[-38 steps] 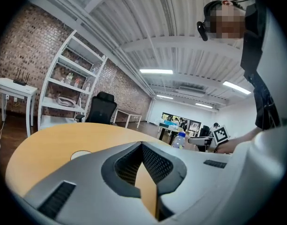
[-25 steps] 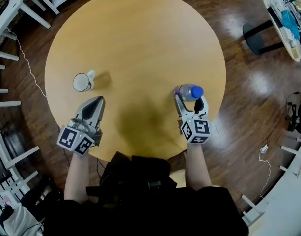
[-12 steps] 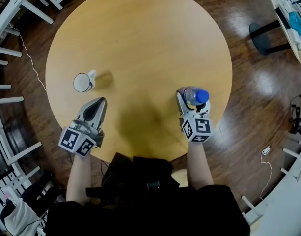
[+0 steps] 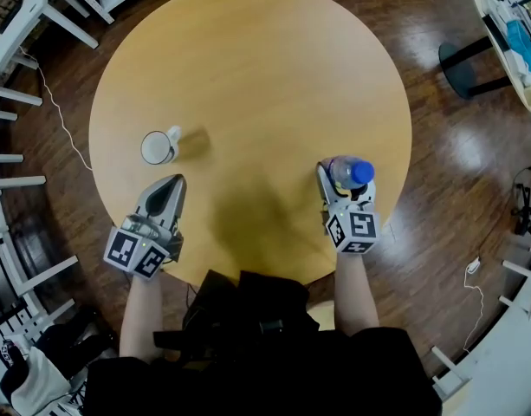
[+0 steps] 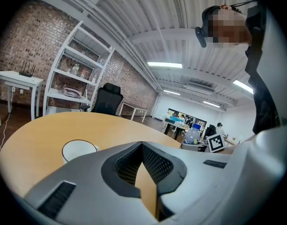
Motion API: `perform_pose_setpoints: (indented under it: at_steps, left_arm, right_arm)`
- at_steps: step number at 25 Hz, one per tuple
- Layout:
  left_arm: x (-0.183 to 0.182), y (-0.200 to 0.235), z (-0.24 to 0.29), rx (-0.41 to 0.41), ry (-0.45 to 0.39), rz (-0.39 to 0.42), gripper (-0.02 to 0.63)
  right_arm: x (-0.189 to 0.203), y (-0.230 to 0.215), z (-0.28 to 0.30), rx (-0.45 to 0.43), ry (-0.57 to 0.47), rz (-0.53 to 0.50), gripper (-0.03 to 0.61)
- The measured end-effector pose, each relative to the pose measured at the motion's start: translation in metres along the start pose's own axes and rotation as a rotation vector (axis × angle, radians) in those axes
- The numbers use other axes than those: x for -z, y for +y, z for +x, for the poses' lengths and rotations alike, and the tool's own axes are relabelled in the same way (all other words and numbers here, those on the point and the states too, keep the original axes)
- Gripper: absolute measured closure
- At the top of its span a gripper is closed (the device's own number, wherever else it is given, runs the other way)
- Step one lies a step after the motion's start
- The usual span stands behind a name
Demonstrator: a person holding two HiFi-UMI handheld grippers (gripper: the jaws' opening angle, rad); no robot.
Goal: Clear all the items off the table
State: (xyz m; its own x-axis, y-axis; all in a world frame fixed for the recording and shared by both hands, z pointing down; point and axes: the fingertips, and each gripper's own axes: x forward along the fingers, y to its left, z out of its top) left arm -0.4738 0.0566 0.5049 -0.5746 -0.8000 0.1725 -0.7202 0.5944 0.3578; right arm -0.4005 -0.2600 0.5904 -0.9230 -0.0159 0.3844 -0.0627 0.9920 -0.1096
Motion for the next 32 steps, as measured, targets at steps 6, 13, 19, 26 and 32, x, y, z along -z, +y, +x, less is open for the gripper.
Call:
perform_pose_setpoints:
  at_steps: [6, 13, 19, 26, 32]
  left_arm:
    - [-0.016, 0.003, -0.025, -0.008, -0.031, 0.024, 0.612]
    - [-0.062, 0.009, -0.067, 0.043, -0.118, 0.080, 0.612]
    - [-0.083, 0.000, -0.080, 0.158, -0.164, 0.111, 0.612]
    - [-0.074, -0.051, -0.064, 0.353, -0.137, 0.123, 0.612]
    - [-0.059, -0.106, -0.044, 0.494, -0.117, 0.115, 0.612]
  right_arm:
    - [-0.021, 0.020, -0.019, -0.009, -0.034, 0.017, 0.204]
    - [-0.073, 0.077, -0.057, -0.008, -0.159, -0.016, 0.204]
    - [-0.090, 0.105, -0.104, 0.075, -0.228, -0.035, 0.204]
    - [-0.078, 0.093, -0.181, 0.237, -0.264, -0.021, 0.204]
    - [-0.058, 0.063, -0.256, 0.399, -0.307, 0.017, 0.204]
